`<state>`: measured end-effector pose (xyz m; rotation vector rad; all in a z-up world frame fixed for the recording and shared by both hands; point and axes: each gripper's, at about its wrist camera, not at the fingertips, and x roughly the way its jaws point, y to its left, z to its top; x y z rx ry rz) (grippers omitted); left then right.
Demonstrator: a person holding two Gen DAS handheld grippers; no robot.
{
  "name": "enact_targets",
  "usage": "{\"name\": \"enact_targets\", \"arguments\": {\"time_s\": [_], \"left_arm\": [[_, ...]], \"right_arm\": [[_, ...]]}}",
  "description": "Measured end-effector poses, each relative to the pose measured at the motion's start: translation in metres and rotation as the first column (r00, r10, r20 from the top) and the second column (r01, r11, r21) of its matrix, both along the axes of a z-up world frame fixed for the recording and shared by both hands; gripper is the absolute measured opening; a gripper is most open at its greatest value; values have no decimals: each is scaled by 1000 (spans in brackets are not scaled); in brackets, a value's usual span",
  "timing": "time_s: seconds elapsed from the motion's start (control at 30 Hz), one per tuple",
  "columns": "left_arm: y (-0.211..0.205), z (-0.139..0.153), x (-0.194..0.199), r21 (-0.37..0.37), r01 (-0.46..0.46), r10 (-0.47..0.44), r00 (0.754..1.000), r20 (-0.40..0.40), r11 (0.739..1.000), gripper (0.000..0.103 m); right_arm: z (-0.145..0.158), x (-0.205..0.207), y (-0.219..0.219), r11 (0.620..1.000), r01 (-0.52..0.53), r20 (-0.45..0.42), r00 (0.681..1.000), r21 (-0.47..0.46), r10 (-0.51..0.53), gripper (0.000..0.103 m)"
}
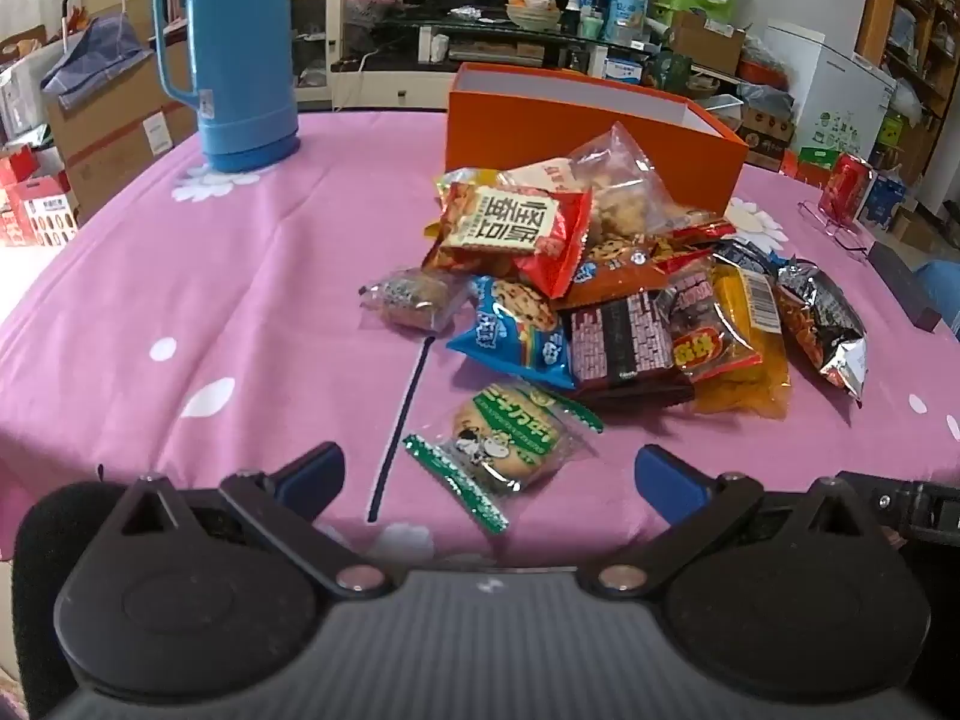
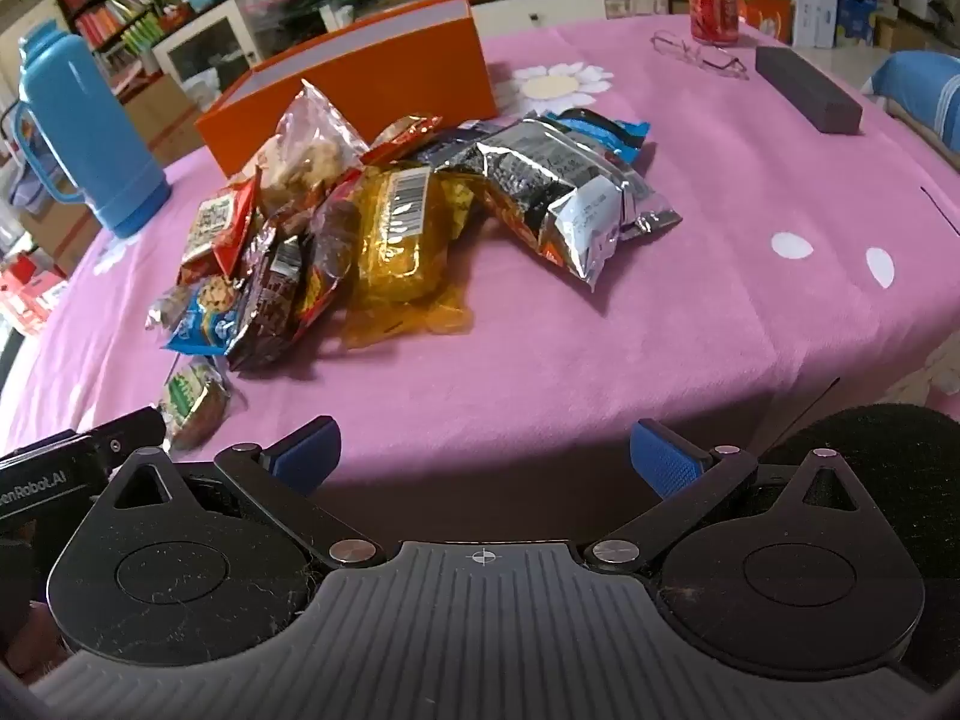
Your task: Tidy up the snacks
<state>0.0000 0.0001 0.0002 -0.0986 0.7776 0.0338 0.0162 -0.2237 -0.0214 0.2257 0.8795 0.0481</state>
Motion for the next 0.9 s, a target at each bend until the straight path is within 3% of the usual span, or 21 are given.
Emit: {"name": "enact_targets", "arguments": {"time_s": [0.9], "left_arm": [[5,9,-2,-25,-8,8,1000,10,1000,102]], "right_arm": [[10,-5,10,999,-32,17,999,-27,32,84]]}}
